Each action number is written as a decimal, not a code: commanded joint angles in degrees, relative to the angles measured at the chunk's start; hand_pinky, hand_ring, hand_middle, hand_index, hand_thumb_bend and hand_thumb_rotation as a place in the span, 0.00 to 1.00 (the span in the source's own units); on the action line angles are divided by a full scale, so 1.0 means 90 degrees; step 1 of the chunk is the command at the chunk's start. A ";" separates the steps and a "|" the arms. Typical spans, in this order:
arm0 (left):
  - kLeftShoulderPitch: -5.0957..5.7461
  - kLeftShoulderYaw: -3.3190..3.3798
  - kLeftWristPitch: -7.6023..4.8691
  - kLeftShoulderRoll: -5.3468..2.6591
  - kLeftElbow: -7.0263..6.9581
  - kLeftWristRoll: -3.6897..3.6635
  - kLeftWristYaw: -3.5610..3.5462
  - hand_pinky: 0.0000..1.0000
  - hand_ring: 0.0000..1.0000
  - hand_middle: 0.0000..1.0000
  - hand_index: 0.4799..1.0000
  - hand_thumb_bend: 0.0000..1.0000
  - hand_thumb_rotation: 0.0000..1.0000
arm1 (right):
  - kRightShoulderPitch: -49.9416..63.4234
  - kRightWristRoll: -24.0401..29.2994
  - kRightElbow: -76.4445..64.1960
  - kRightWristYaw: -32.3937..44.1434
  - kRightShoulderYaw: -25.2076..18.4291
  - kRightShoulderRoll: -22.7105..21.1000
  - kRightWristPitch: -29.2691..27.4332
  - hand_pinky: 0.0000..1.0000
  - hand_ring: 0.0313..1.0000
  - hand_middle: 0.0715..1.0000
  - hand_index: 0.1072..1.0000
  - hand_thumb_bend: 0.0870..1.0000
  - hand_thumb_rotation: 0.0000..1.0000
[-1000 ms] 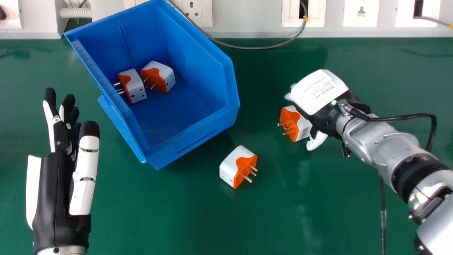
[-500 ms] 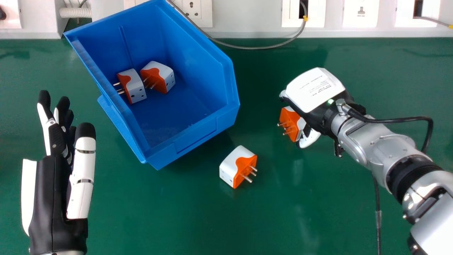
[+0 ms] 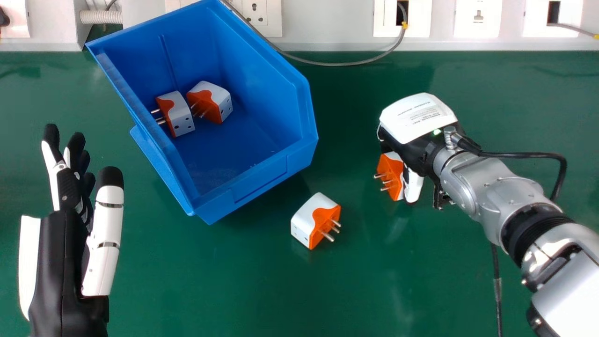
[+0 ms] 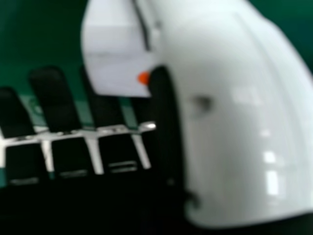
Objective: Pick all objects and put in blue box
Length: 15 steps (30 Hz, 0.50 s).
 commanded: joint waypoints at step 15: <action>-0.0225 0.0007 -0.0045 0.0021 0.0029 0.0103 0.0055 1.00 1.00 1.00 1.00 0.36 0.87 | 0.0172 0.0470 -0.0452 -0.0796 -0.0420 -0.0446 -0.0872 0.30 0.42 0.50 0.49 0.44 0.00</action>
